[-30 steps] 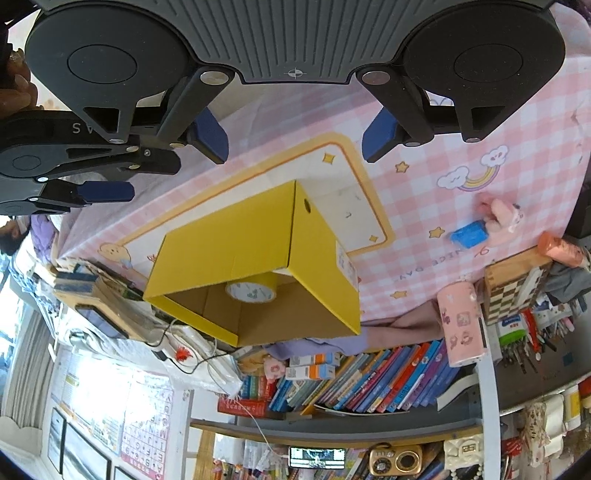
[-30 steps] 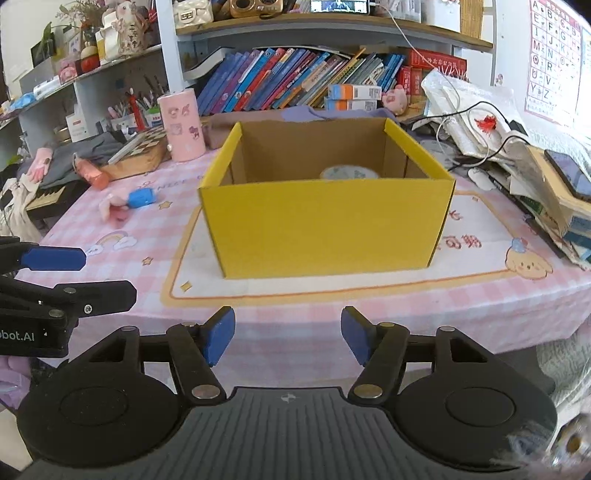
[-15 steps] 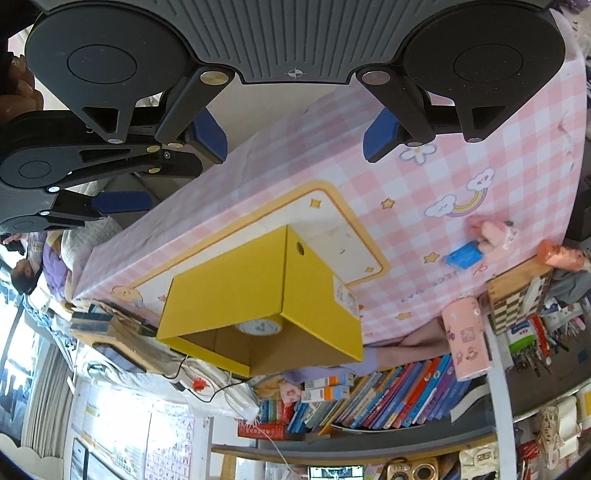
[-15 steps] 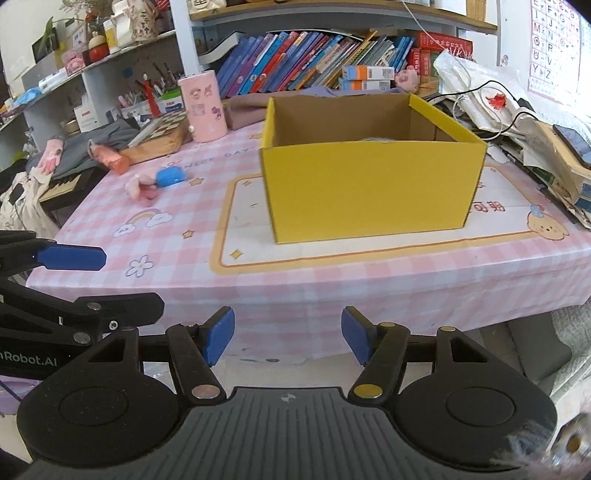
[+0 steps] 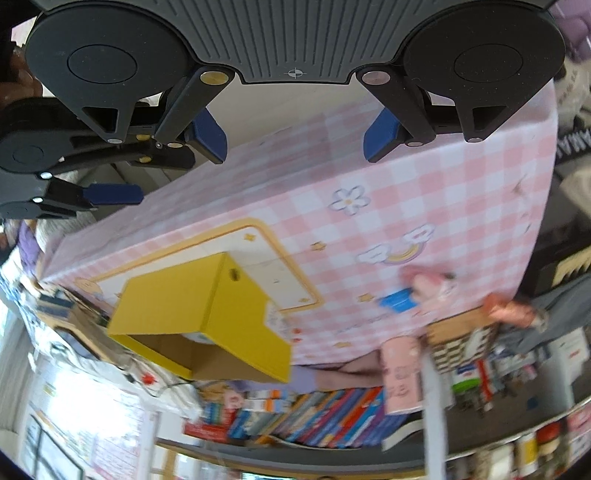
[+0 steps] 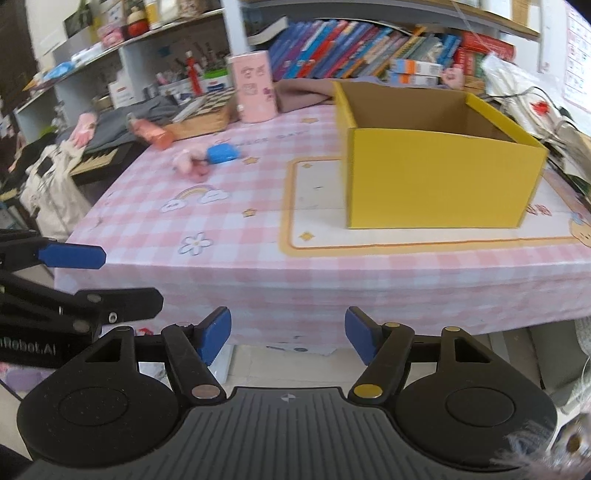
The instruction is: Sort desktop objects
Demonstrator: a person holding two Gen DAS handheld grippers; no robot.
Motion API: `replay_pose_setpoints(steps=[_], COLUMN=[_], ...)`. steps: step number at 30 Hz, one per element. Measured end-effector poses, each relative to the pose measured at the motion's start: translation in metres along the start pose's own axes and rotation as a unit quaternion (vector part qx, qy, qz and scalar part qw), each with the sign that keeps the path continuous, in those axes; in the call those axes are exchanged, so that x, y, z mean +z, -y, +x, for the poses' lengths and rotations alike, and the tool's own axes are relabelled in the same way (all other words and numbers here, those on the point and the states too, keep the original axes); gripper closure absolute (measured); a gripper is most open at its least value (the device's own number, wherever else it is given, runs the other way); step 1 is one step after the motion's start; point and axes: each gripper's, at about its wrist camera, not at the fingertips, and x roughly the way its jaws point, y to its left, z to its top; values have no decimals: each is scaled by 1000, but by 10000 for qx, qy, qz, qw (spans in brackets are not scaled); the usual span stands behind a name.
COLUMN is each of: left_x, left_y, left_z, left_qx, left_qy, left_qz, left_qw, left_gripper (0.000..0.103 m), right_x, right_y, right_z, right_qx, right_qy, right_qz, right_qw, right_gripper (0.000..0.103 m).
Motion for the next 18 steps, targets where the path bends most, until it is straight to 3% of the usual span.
replay_pose_setpoints(steps=[13,18], left_x=[-7,-2], left_y=[-33,-45], left_z=[-10,-13], left_qx=[329,462], left_qy=[50,262], left_qz=[-433,-627], left_qw=[9985,9966], left_gripper=[19,19], right_x=[14,24], right_y=[-37,-48], right_z=[14,22], right_qx=[249,111], right_qy=[-15,135], right_qz=[-500,-657], right_qw=[9984,9977], right_gripper=[37,37])
